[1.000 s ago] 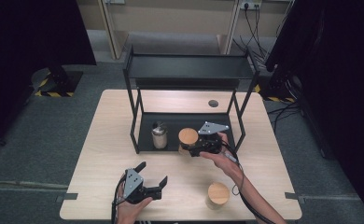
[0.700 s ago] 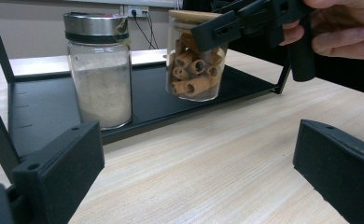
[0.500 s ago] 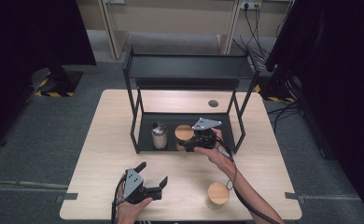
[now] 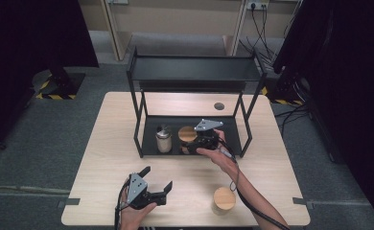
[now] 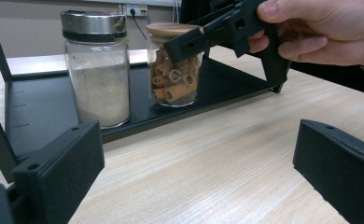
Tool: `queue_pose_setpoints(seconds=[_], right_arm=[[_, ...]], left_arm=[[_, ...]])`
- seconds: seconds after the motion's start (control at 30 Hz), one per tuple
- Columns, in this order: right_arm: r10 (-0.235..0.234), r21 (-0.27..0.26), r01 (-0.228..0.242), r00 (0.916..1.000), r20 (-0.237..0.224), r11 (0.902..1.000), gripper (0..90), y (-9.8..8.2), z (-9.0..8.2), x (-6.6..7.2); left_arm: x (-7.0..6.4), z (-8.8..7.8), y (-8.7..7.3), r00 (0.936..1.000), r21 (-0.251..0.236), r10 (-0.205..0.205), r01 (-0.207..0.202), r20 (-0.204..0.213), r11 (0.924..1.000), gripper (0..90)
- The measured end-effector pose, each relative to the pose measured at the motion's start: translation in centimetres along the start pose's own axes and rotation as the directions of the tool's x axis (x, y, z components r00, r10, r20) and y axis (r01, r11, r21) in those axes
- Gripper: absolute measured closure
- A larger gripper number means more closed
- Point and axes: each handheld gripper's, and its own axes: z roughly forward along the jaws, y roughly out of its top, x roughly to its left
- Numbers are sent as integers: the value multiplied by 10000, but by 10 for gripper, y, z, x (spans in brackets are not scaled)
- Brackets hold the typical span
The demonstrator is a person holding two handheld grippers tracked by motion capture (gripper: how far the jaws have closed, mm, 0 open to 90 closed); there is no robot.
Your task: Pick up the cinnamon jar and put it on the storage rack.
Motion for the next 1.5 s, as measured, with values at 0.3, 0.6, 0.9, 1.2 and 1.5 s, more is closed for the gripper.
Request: queue_pose_setpoints(seconds=[0.3, 0.6, 0.9, 1.2, 1.5], right_arm=[[-36, 13, 36, 10000, 92, 10000, 257, 2, 9, -1], [9, 136, -10, 9999, 118, 9999, 255, 0, 12, -1], [41, -166, -34, 9993, 370, 9999, 88, 1, 1, 8], [189, -533, -161, 9985, 520, 9985, 34, 1, -13, 17], [326, -1132, -286, 9989, 336, 9932, 28, -6, -30, 19]], left_arm=[[0, 0, 0, 10000, 7, -7, 7, 17, 10000, 10], [0, 0, 0, 10000, 3, 2, -2, 20, 10000, 10], [0, 0, 0, 10000, 29, -10, 10, 13, 10000, 10], [0, 0, 0, 10000, 33, -37, 37, 21, 10000, 10], [0, 0, 0, 10000, 30, -34, 34, 9, 10000, 10]])
